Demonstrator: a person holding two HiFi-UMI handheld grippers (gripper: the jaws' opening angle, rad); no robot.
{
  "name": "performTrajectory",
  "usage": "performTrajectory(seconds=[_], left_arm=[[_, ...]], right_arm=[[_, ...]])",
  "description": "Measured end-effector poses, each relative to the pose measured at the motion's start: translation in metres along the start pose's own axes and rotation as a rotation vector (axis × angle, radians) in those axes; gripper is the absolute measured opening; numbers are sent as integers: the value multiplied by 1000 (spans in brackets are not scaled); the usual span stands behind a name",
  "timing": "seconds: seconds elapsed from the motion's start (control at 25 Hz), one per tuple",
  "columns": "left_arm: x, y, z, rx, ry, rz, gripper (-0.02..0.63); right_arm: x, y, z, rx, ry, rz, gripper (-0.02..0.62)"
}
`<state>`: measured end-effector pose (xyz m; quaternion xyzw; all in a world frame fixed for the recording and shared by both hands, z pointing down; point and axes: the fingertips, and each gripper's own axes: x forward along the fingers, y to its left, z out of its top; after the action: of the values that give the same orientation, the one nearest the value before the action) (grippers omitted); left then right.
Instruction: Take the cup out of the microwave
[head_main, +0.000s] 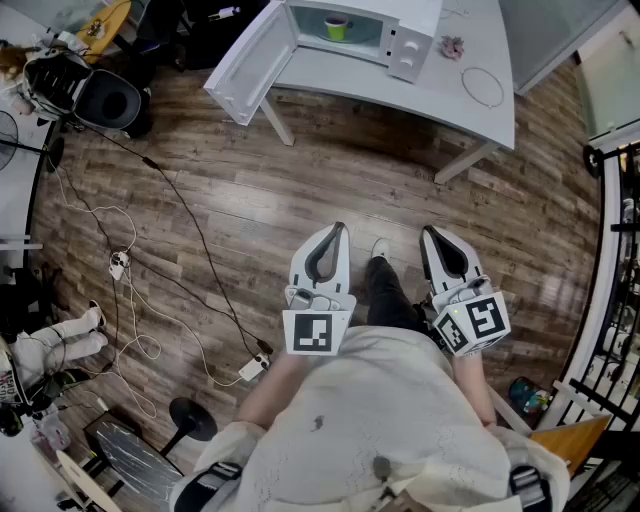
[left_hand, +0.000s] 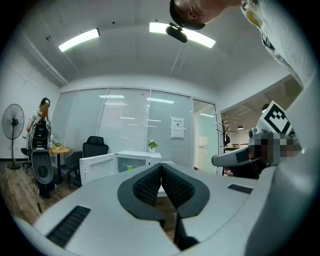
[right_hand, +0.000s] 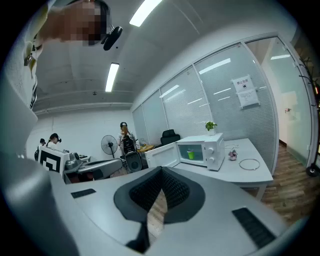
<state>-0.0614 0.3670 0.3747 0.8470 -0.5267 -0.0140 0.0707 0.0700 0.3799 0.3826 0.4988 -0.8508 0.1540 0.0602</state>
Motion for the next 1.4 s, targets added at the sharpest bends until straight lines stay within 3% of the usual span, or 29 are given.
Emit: performTrajectory(seconds=[0.2,0.4,0.76,0.84,0.92,1.08,1.4], left_arm=[[-99,22,-13,58,43,-9,21],[-155,3,-11,94,35,-12,21],[-159,-49,8,93,-25,-11,38],[-159,-55,7,91,-9,-10,154],[-157,-61,4,85,5,-2,187],[-167,-83,-7,117,50,17,193],[-164,-121,-8,100,4,48,193]], right_arm=[[-42,92,-34,37,-22,-2,8],[-81,128,-33,4,-48,12,8],[-130,108,-24,-1,-74,15,8],[-137,103,-27,-14,-60,13,8],[-142,97,-28,-46,-51,18,8],[-166,88,-29,-46,-63,21,8],[-196,64,-35,-52,-88,47,9]])
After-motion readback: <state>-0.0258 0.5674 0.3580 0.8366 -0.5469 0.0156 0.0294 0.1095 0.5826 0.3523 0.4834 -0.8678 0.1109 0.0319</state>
